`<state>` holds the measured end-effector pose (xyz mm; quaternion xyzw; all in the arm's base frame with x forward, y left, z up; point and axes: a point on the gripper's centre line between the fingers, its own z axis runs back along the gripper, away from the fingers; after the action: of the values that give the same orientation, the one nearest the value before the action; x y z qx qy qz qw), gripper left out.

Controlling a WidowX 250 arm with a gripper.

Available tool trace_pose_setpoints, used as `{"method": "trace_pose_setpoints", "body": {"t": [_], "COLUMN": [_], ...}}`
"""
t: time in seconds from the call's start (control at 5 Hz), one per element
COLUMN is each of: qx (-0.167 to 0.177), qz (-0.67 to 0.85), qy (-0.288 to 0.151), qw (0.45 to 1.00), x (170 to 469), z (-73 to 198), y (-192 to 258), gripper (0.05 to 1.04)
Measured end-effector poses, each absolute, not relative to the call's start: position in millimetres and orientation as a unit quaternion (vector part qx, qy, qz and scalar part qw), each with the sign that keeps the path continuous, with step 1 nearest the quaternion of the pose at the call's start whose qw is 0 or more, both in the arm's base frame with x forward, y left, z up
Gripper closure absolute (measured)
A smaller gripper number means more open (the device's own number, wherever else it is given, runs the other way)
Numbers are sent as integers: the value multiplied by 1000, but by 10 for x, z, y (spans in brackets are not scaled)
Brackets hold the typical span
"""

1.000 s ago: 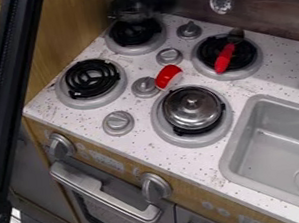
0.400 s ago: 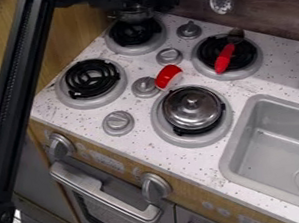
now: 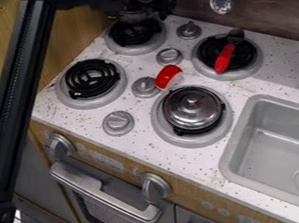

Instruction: Move the silver bowl to the bottom left burner

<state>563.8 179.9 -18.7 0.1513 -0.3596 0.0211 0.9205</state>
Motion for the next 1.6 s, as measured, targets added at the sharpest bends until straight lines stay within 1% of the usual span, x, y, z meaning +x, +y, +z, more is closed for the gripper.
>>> {"method": "trace_pose_setpoints", "body": {"t": [0.2,0.4,0.6,0.8,1.0,1.2,1.4,1.6], "qx": [145,138,130,128,119,115,122,137], "qz": [14,7,3,-7,-3,7,5,11], "qy": [-329,-305,-303,-285,-249,-235,-230,-220], "qw": [933,942,944,950,961,965,966,966], "x": [5603,5589,5573,5517,5337,5195,5047,4729], "z": [-318,-375,-432,-435,-401,-317,-57,143], "y": [1767,1700,1652,1562,1499,1451,1424,1400], "gripper": [86,133,411,700,911,999,1003,1003]}}
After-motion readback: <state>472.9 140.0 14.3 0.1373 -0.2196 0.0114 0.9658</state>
